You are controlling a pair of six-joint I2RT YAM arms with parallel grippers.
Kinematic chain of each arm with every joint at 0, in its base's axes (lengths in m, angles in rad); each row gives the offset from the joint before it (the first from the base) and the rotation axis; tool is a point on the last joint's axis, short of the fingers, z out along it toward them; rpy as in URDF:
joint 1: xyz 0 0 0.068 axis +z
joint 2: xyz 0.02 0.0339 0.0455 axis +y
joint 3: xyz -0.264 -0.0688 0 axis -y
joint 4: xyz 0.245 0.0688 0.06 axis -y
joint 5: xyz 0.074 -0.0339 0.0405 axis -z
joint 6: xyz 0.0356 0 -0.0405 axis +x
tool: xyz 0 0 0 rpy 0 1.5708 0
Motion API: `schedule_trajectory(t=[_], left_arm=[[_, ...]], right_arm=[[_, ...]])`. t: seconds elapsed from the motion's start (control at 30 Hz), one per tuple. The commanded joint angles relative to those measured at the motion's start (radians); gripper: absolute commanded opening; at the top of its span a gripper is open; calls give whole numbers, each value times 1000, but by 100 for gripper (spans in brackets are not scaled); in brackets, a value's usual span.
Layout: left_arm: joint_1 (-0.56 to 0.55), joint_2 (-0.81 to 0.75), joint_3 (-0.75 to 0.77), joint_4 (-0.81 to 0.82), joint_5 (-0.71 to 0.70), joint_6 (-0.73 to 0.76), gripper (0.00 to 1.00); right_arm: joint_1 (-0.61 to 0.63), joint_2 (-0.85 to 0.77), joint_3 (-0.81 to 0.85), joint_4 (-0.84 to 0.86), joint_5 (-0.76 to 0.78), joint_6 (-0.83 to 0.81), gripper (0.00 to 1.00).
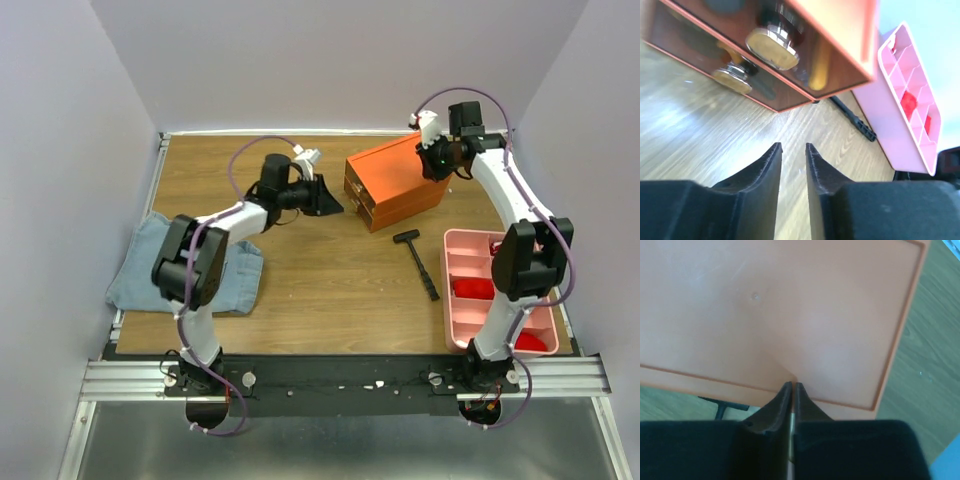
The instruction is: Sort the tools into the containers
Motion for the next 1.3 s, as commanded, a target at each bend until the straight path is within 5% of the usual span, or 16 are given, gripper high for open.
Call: schedule_trajectory(t=[0.0,0.1,0.2,0.5,0.9,1.27], left_arm=[[44,-152,-53,-250,40,109,39],[51,-226,-125,-275,34,160,43],[50,-292,-179,-289,-16,193,52],[70,-369,-189,-330,-84,284,56],[84,-403,-235,-344,-107,296,56],[96,-369,-202,-355,-136,308,56]], right_arm=[[-9,-125,-124,-161,124,48,26],[-9,-203,-240,-219,31,97,42],[-7,-253,-413,-260,-93,122,100],[10,-330,-689,-173,-161,206,100],[45,-326,-785,161,-45,283,65],[155,-284,-862,283,153,271,49]])
